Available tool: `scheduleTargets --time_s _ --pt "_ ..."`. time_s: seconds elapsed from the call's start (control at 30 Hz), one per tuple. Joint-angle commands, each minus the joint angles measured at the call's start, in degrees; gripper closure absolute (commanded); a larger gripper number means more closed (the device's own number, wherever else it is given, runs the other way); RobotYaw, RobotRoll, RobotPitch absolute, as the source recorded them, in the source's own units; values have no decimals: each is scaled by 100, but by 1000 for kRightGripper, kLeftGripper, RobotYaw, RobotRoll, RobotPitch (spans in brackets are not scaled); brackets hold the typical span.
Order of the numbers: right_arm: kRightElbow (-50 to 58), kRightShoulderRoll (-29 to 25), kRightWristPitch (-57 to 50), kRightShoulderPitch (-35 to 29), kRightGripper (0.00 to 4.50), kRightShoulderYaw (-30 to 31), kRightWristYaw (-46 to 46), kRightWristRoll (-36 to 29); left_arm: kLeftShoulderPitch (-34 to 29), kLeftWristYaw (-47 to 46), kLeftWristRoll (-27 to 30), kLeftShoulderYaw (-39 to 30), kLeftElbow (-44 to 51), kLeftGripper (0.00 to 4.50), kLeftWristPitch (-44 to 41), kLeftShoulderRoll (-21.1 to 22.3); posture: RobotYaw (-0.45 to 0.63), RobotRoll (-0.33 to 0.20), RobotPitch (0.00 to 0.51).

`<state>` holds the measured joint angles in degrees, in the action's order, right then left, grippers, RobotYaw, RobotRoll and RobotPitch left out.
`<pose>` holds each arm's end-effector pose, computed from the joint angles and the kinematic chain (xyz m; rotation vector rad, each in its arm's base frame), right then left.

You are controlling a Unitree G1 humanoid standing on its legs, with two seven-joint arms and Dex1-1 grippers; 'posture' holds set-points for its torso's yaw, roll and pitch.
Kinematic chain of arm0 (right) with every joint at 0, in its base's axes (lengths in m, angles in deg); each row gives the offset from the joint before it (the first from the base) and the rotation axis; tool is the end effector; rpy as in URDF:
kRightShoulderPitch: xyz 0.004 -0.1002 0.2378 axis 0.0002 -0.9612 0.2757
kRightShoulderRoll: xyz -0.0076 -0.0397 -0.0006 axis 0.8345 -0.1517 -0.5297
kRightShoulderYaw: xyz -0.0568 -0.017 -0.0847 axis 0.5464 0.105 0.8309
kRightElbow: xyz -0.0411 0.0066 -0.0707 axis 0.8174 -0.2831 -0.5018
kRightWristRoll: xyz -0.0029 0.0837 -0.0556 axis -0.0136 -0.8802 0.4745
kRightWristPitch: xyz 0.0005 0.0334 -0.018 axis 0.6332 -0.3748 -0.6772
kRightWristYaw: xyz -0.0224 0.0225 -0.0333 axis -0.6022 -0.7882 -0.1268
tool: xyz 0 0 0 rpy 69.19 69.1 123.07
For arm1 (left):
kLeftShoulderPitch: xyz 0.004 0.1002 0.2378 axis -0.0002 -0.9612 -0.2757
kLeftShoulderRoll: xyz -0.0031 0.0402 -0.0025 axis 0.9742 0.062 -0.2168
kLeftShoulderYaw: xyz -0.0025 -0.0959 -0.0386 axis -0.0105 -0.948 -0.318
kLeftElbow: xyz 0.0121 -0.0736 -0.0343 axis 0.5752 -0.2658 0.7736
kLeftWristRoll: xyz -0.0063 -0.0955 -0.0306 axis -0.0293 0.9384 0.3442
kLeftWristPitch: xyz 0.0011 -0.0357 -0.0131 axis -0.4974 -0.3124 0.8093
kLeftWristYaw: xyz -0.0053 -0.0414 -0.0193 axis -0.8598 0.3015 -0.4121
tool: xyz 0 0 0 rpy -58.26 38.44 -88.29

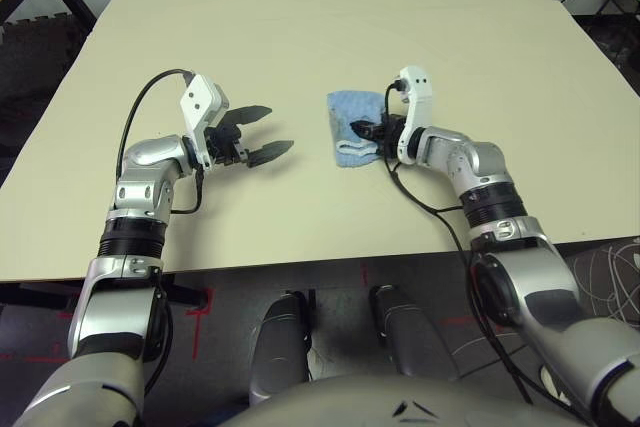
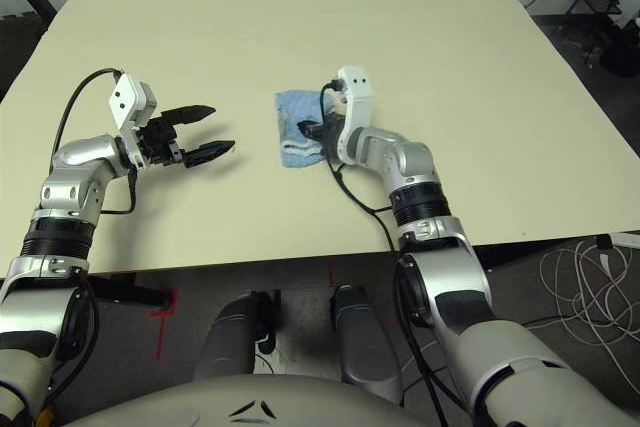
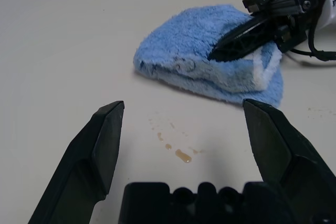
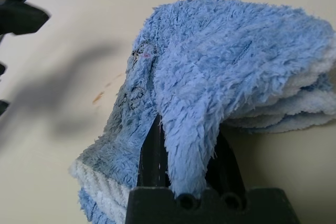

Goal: Wipe the water off the table with a rag.

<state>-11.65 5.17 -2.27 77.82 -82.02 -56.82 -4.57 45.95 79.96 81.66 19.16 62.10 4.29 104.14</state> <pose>0.3242 -0.1028 0.1182 0.3032 0.4597 0.8574 0.2996 0.2640 0.1467 0.2408 0.0316 -0.9684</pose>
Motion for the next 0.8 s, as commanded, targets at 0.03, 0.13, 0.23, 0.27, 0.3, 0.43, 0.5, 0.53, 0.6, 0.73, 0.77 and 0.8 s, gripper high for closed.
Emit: scheduleTargets --time_s 0.03,0.13,0.23,0.27,0.3,0.43,0.5,0.53,0.6,0.73,0.77,0.8 --pt "81 135 -269 -250 4424 268 -83 18 -113 -29 50 -30 128 0 -44 2 -97 0 151" --pt "-18 93 -114 -200 4424 107 81 52 -132 -31 51 -36 151 0 -53 -2 -96 0 149" --pt "-280 -93 77 -13 4424 -186 224 48 -128 -28 48 -40 143 0 -50 -4 -97 0 149" --pt "-370 -169 132 55 4424 -287 260 38 -124 -26 47 -40 136 0 -47 -5 -99 0 148" --pt "-454 -239 173 116 4424 -376 281 28 -120 -25 45 -39 131 0 -45 -6 -101 0 148" --pt "-796 -538 317 351 4424 -660 309 -38 -96 -28 33 -32 92 0 -29 -27 -104 0 148" --pt "-986 -718 395 477 4424 -809 308 -54 -89 -30 25 -25 75 0 -23 -49 -106 0 148" --pt "-1090 -819 439 543 4424 -873 299 -54 -86 -27 18 -19 60 0 -16 -58 -106 0 148" --pt "-1250 -969 515 640 4424 -953 278 -43 -81 -23 5 -13 35 0 -5 -68 -106 0 148" --pt "-1450 -1255 629 747 4424 -1072 247 -29 -67 -16 -7 -15 3 0 4 -66 -114 0 151" --pt "-1482 -1317 643 758 4424 -1095 236 -22 -60 -15 -9 -14 -5 0 5 -65 -114 0 151" --pt "-1511 -1381 654 764 4424 -1111 222 -16 -50 -15 -11 -15 -14 0 5 -64 -114 0 151"
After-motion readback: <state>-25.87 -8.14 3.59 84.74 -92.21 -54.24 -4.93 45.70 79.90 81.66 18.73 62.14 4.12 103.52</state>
